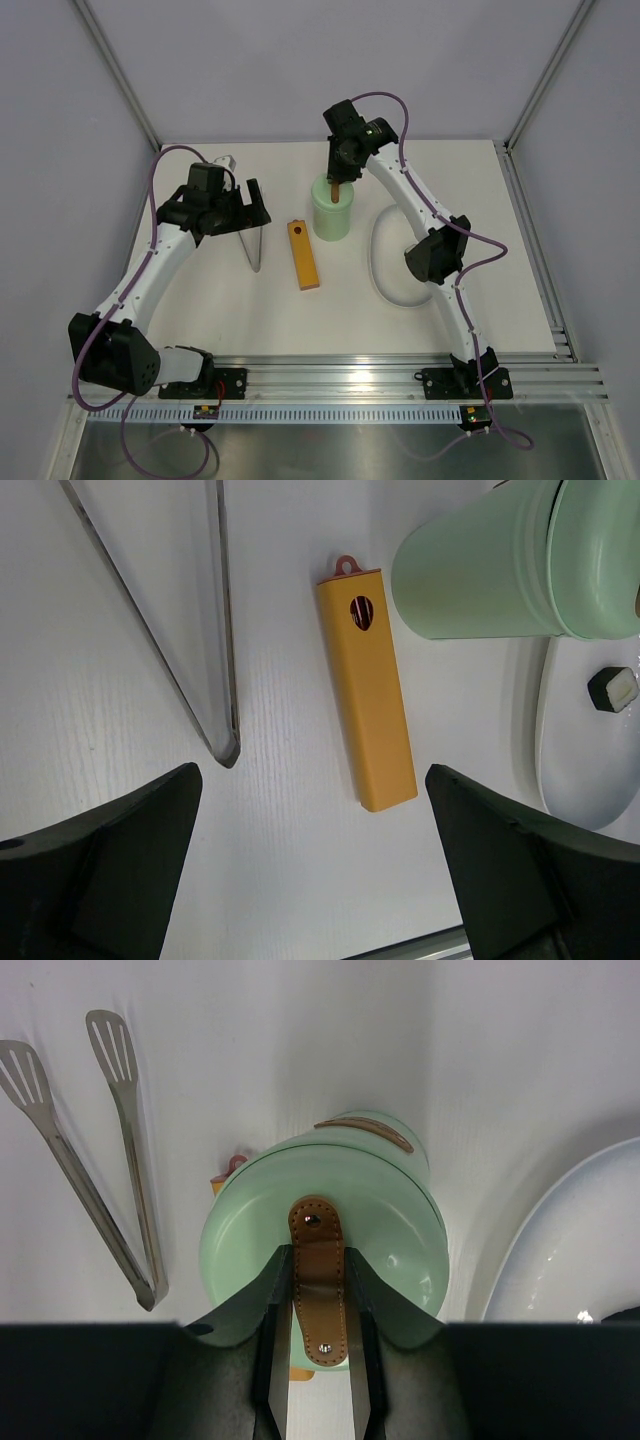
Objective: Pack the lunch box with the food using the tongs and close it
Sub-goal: Close the box lid on the packing box.
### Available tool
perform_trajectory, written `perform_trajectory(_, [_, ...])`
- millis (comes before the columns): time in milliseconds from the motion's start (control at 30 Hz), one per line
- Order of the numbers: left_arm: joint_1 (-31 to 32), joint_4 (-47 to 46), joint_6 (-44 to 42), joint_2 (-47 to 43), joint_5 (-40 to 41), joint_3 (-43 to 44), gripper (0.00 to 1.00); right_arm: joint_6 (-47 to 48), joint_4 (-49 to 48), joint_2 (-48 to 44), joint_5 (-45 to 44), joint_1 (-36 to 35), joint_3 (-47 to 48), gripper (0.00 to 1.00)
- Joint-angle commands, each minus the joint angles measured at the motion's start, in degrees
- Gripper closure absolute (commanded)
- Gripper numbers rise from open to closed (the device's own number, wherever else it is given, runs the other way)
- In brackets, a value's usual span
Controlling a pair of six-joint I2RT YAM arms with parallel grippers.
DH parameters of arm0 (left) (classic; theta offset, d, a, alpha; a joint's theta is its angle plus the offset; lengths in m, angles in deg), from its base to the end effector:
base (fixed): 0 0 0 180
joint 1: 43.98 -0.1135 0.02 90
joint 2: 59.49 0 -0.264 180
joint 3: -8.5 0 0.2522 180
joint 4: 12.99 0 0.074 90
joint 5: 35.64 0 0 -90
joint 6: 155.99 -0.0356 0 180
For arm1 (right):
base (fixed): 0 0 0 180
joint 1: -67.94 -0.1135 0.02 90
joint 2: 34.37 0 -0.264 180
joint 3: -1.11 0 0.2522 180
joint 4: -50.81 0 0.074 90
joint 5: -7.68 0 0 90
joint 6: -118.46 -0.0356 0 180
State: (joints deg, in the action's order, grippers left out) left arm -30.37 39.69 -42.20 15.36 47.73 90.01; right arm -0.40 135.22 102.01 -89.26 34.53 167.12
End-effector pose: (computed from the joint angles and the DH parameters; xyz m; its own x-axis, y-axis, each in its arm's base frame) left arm 0.2687 -0.0693 0.3189 -0.7657 -0.2269 -0.6019 0.0031 0.9344 -0.3561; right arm 0.4142 0.2681 0.3310 -0.8330 0.0245 -0.5527 -0.0986 0.9764 0.1919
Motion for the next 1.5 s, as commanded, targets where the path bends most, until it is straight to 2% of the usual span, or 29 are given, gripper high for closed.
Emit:
perform_trajectory(0, [0.0,-3.1,-0.2,-0.1,-0.5,0.4,0.01,0.8,-1.9,-0.5,0.4,-0.7,0.4,1.00])
perform_trajectory(67, [0.0,-3.9,0.8,1.8,-1.3,2.1,0.01,0.7,-2.8,-0.8,0.4,-0.7,-0.4,1.00])
perform_trajectory(267, [-0.1,-7.2,6.6,16.1,-8.8,13.6,0.01,0.2,-3.6,-1.9,0.7,-0.7,-2.0,1.00])
perform_trajectory(400, [-0.5,-17.2,13.2,22.8,-18.1,15.3,0.01,0.2,-3.9,-2.8,0.4,-0.9,-2.7,1.00])
perform_trajectory(633, [-0.6,-29.1,23.1,31.2,-26.1,16.7,0.01,0.1,-3.9,-4.7,-0.3,-1.1,-3.4,1.00])
perform_trajectory(767, [-0.9,-33.6,26.1,31.3,-26.0,15.0,0.01,0.3,-3.3,-3.5,0.3,-1.1,-2.0,1.00])
perform_trajectory(1067, [-2.6,-30.5,23.3,28.3,-23.1,12.5,0.01,0.1,-2.7,-0.5,0.7,-1.1,-1.5,1.00])
perform_trajectory(1167, [-2.9,-27.9,21.0,26.1,-20.6,12.8,0.01,0.2,-2.4,-0.5,0.5,-1.2,-1.6,0.95])
perform_trajectory(1200, [-2.9,-26.7,20.2,24.9,-19.7,13.1,0.01,0.3,-2.4,-0.6,0.3,-1.1,-1.9,0.90])
perform_trajectory(1233, [-2.8,-25.7,18.2,24.3,-18.8,13.5,0.01,0.4,-2.6,-0.9,0.3,-1.1,-2.0,0.81])
perform_trajectory(1333, [-2.8,-21.7,15.1,21.7,-15.4,14.7,0.01,0.4,-3.5,-1.8,0.2,-1.2,-2.0,0.66])
perform_trajectory(1467, [-2.8,-18.3,12.9,18.4,-11.7,14.3,0.01,0.7,-4.4,-2.3,-0.3,-1.1,-1.2,0.61])
